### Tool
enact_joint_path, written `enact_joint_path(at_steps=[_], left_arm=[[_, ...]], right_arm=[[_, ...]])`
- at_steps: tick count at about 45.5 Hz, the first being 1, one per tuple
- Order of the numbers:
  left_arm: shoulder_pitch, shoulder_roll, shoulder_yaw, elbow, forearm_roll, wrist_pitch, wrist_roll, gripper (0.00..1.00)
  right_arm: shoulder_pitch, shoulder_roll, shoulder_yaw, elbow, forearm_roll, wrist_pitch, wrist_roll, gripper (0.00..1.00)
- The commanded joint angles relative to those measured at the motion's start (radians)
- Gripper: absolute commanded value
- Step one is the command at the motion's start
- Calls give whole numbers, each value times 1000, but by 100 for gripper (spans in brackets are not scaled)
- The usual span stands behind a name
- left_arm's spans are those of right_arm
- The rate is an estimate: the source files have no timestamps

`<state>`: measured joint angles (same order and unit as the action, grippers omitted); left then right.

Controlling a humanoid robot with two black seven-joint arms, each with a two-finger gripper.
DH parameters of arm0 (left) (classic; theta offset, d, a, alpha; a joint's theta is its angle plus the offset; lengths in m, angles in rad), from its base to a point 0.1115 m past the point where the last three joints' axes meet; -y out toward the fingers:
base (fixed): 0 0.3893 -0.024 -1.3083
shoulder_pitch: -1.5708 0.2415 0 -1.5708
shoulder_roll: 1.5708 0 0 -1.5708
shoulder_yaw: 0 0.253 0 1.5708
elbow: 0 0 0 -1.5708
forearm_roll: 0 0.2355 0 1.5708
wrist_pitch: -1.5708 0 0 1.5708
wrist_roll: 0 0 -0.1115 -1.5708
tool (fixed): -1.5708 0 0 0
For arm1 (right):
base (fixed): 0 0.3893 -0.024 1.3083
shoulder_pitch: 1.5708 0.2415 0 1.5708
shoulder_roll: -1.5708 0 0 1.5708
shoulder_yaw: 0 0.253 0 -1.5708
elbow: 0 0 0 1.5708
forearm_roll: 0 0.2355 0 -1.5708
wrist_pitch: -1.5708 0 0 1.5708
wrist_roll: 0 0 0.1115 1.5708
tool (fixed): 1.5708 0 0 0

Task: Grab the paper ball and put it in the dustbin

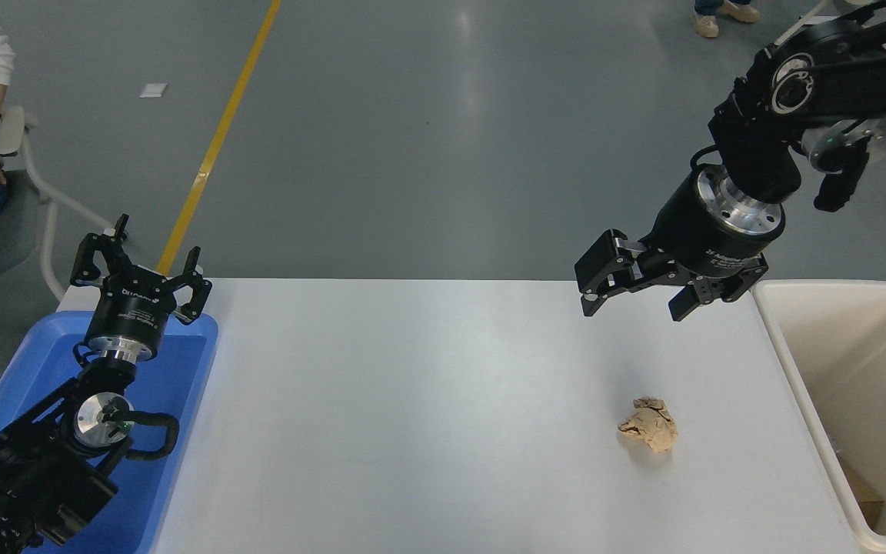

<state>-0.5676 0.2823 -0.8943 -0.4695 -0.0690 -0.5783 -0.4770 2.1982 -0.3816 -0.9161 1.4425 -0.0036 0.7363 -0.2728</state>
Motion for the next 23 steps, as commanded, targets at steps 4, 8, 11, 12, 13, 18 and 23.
enact_joint_path(at_steps=[4,8,11,12,13,18,23], left_arm=[[0,0,0,0,0,0,0,99],[0,0,0,0,0,0,0,99],[0,0,0,-1,0,0,0,99],[0,0,0,0,0,0,0,99],[0,0,0,0,0,0,0,99],[0,0,0,0,0,0,0,99],[0,0,0,0,0,0,0,99]], right_arm=[[0,1,0,-1,1,0,0,100],[-2,1,0,1,1,0,0,100],[-2,1,0,-1,1,0,0,100],[-2,3,0,-1,1,0,0,100],[-2,3,0,-1,1,0,0,100],[-2,4,0,-1,1,0,0,100],[-2,7,0,-1,1,0,0,100]])
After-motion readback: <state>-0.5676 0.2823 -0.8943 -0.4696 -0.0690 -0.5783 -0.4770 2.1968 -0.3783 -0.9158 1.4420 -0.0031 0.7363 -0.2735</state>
